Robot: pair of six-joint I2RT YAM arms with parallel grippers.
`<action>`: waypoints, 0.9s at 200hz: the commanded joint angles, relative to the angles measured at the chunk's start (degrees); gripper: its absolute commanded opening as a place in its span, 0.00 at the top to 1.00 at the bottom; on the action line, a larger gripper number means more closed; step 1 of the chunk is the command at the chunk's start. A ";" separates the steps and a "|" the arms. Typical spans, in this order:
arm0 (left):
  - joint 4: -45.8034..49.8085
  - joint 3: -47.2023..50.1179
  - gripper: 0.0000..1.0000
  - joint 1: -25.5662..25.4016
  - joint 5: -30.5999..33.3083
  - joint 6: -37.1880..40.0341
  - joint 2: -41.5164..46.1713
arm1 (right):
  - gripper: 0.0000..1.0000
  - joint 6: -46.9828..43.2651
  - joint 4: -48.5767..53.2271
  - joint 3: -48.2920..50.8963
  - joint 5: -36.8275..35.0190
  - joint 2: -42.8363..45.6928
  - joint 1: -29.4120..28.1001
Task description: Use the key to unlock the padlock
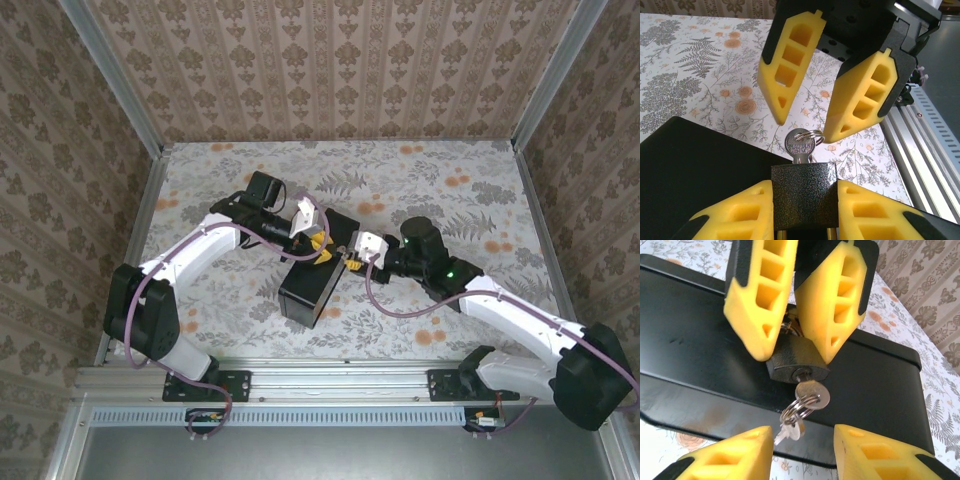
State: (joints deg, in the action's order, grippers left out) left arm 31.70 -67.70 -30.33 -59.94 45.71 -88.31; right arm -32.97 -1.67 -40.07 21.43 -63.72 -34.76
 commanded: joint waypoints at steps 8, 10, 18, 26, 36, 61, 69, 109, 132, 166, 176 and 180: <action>0.67 -3.14 0.80 0.00 -3.21 2.00 0.26 | 0.62 -2.22 7.51 -2.12 2.75 3.00 0.77; 0.71 -3.14 0.80 0.00 -3.28 2.01 0.32 | 0.62 -2.41 7.55 -2.05 2.68 3.13 0.82; 0.78 -3.22 0.80 0.00 -3.41 2.01 0.28 | 0.62 -2.77 6.69 -1.80 1.44 3.25 1.08; 0.81 -3.27 0.80 0.00 -3.73 2.10 0.32 | 0.62 -3.18 5.30 -1.50 -0.34 2.93 1.27; 0.90 -3.31 0.80 -0.08 -4.03 2.18 0.26 | 0.63 -3.93 3.79 -1.66 -1.45 2.16 1.37; 1.38 -3.83 0.80 -0.35 -4.22 2.18 -0.10 | 0.65 -3.91 -1.18 -2.62 -2.14 -0.50 1.07; 1.58 -3.93 0.80 -0.43 -4.17 2.16 -0.18 | 0.65 -4.49 -2.42 -2.89 -3.11 -1.32 0.71; 1.93 -4.10 0.81 -0.52 -3.93 2.37 -0.25 | 0.67 -5.59 -4.55 -3.93 -3.45 -3.07 0.48; 2.00 -4.28 0.81 -0.52 -3.78 2.49 -0.35 | 0.68 -4.75 -5.05 -3.95 -2.22 -2.51 0.38; 1.69 -4.35 0.81 -0.52 -3.76 2.27 -0.63 | 0.68 -4.27 -2.62 -4.23 -1.36 -1.93 -0.53; 1.53 -4.36 0.81 -0.59 -3.78 2.21 -0.72 | 0.68 -3.99 -2.27 -4.04 -1.21 -1.76 -0.70; 1.48 -4.37 0.81 -0.53 -3.84 2.18 -0.71 | 0.68 -3.95 -2.17 -3.90 -1.22 -1.76 -0.74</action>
State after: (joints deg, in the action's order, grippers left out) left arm 34.17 -69.14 -30.44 -60.01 46.39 -89.21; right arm -37.30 -4.51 -42.39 18.63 -66.48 -34.74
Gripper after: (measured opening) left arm 0.274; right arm 0.320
